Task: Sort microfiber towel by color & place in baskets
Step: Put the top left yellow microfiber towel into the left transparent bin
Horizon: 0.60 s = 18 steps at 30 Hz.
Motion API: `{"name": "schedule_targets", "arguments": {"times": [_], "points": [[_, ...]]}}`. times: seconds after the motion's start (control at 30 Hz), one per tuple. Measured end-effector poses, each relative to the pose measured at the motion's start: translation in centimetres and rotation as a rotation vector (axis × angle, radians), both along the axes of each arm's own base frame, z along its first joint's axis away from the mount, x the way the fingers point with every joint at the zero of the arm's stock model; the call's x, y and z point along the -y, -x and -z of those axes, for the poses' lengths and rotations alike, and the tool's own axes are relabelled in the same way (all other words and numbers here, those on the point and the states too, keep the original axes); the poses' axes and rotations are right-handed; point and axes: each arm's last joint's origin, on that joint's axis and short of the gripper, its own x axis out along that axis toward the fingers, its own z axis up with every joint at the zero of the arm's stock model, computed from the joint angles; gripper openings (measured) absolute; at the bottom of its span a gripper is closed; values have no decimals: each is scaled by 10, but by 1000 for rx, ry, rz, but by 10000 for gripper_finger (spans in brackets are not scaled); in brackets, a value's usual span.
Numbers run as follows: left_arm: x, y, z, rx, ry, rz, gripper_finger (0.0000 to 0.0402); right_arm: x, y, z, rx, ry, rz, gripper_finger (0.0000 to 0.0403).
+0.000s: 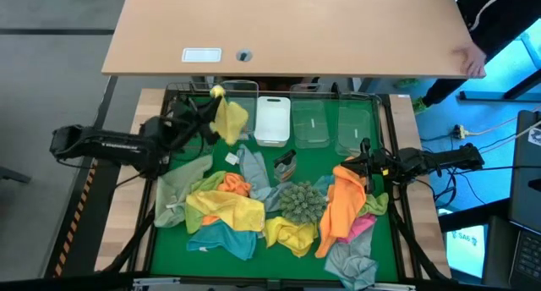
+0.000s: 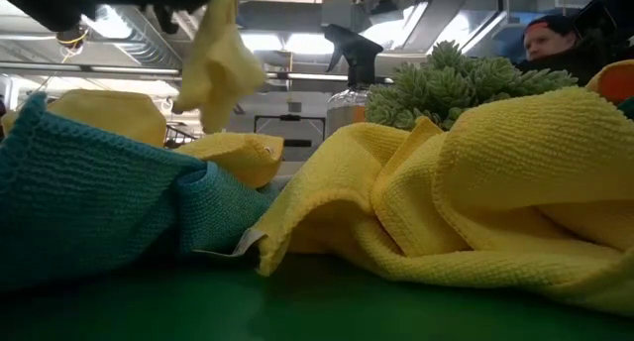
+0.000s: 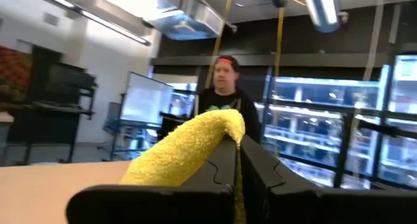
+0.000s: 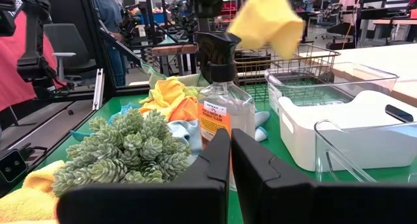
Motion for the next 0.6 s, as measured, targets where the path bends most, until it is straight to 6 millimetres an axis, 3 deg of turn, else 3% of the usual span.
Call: {"name": "schedule_targets", "arguments": {"times": [0.3,0.47,0.6], "points": [[-44,-26,-13,-71,-45,-51,0,0,0,0,0,0,0,17],[-65,-45,9,-235,18,-96,0,0,0,0,0,0,-2,17],[-79,-49,28,-352,76,-155,0,0,0,0,0,0,-2,17]]}}
